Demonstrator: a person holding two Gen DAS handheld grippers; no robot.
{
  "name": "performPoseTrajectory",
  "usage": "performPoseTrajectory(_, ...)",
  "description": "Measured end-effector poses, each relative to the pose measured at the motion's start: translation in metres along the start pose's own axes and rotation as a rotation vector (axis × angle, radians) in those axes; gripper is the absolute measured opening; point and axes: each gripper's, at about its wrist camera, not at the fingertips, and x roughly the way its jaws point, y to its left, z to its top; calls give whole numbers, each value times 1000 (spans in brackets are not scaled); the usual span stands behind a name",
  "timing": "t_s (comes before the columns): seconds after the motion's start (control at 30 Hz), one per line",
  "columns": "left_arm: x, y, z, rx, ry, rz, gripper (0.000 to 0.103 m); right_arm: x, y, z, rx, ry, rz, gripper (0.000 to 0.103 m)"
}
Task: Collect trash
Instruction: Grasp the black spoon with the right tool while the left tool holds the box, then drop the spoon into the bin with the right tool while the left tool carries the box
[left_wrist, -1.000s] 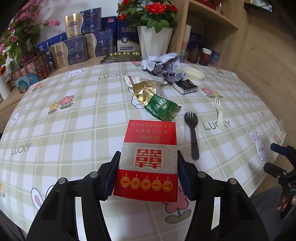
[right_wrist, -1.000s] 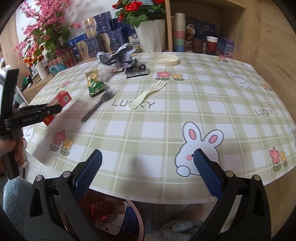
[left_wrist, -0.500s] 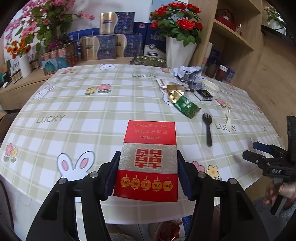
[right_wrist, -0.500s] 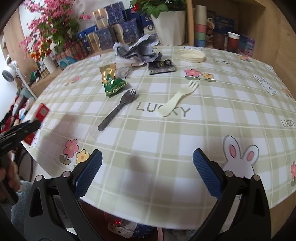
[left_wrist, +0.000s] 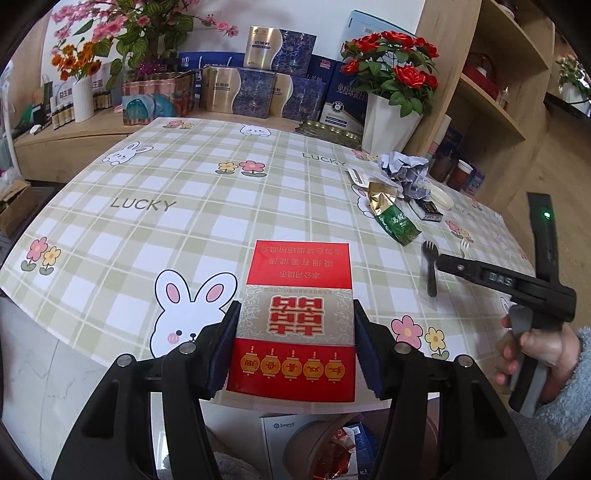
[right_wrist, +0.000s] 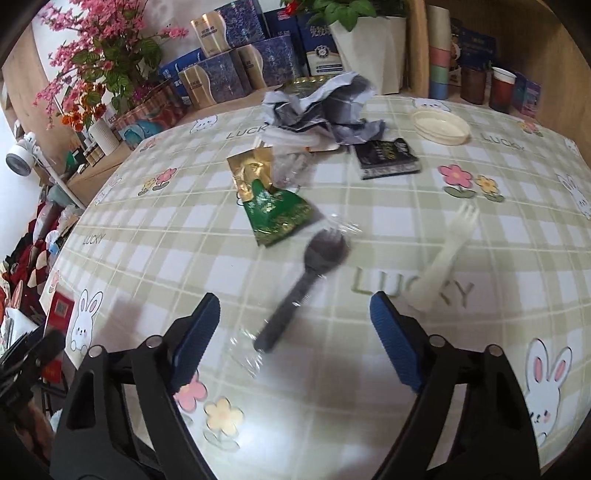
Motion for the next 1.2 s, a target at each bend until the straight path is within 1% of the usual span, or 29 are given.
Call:
performPoseTrajectory(0.07,-1,2,-1,-10,2,-2,56,12,8,6,-6,22,-50,72)
performPoseTrajectory(0.2,-2,3,-4,-15,2,1,56,29,10,11,37,47,-130,64)
performPoseTrajectory(0.33,-5,5,-6,-19,1,6,56,33,16,10,23,30,-194,61)
performPoseTrajectory(0.37,-5,6,-7,-23,1,6,56,33,18,8,0,27,-218,57)
performPoseTrajectory(0.43,-7,8,-8,-33,-2,6,56,30,20,4,-24,13,-212,51)
performPoseTrajectory(0.47,-7,9,-9,-36,-1,7,56,29,19,3,-29,10,-208,45)
performPoseTrajectory(0.5,-7,10,-10,-40,1,7,56,27,19,2,-36,9,-203,35)
performPoseTrajectory(0.57,-7,11,-11,-45,8,7,56,24,19,0,-42,13,-212,19)
performPoseTrajectory(0.6,-8,11,-13,-46,13,6,56,22,19,-2,-38,14,-214,16)
performPoseTrajectory(0.7,-13,9,-16,-37,13,5,56,14,11,-8,6,8,-162,14)
performPoseTrajectory(0.83,-24,7,-19,-44,1,-4,56,-14,-6,-24,112,-29,-50,14)
performPoseTrajectory(0.9,-30,5,-21,-49,-3,-12,56,-30,-13,-34,151,-44,-21,14)
performPoseTrajectory(1.03,-41,-5,-24,-28,-6,-15,56,-64,-21,-52,148,-92,10,14)
performPoseTrajectory(1.2,-55,-18,-32,-8,-10,-29,56,-103,-27,-80,86,-124,30,14)
